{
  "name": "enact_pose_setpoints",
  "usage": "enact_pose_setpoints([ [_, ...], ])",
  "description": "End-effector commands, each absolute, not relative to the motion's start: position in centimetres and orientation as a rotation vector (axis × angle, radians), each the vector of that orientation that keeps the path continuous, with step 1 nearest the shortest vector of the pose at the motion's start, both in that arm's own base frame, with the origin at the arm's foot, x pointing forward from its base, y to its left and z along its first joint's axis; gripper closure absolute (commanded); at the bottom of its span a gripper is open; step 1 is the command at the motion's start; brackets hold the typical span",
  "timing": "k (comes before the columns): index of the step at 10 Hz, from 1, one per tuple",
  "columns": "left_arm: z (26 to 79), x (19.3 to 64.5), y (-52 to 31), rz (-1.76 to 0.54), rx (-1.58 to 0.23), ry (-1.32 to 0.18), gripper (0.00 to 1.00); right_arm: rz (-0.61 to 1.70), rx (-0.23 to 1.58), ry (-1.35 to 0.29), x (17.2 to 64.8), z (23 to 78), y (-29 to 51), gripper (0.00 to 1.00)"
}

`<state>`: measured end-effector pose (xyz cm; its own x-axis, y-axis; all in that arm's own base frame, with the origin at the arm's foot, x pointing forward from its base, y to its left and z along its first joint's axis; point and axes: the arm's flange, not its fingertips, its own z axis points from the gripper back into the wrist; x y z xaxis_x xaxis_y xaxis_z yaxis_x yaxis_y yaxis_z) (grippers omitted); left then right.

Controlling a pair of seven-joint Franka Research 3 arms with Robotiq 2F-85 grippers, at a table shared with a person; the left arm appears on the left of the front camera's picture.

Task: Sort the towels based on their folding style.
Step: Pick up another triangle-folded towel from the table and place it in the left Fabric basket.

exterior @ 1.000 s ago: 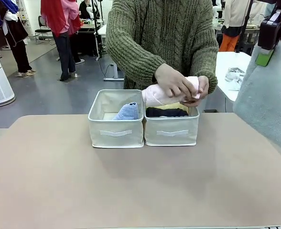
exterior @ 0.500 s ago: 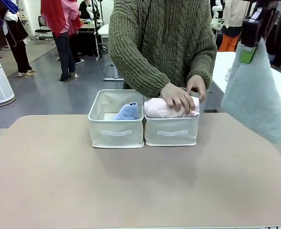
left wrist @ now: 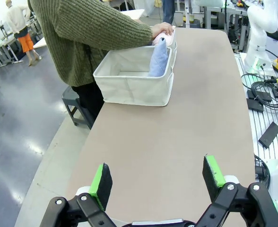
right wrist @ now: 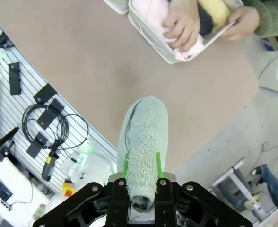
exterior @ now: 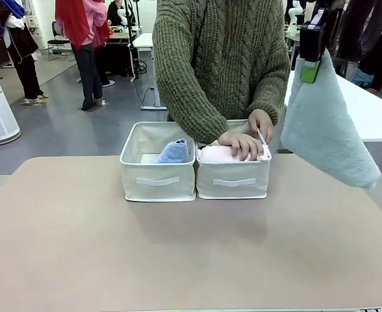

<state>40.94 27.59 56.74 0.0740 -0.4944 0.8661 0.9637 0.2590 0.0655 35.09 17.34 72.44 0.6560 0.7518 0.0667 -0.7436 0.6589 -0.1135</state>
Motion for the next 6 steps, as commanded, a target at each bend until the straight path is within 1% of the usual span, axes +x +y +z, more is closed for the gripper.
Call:
enact_pose_setpoints([
  [1,56.78,40.62,27.55,-1.217,-0.627,-0.928,0.0,0.828,-0.078,-0.12,34.48,72.45,16.64,0.82],
  [6,56.78,40.62,27.55,-1.217,-0.627,-0.928,0.0,0.828,-0.078,-0.12,34.48,72.45,16.64,0.82],
])
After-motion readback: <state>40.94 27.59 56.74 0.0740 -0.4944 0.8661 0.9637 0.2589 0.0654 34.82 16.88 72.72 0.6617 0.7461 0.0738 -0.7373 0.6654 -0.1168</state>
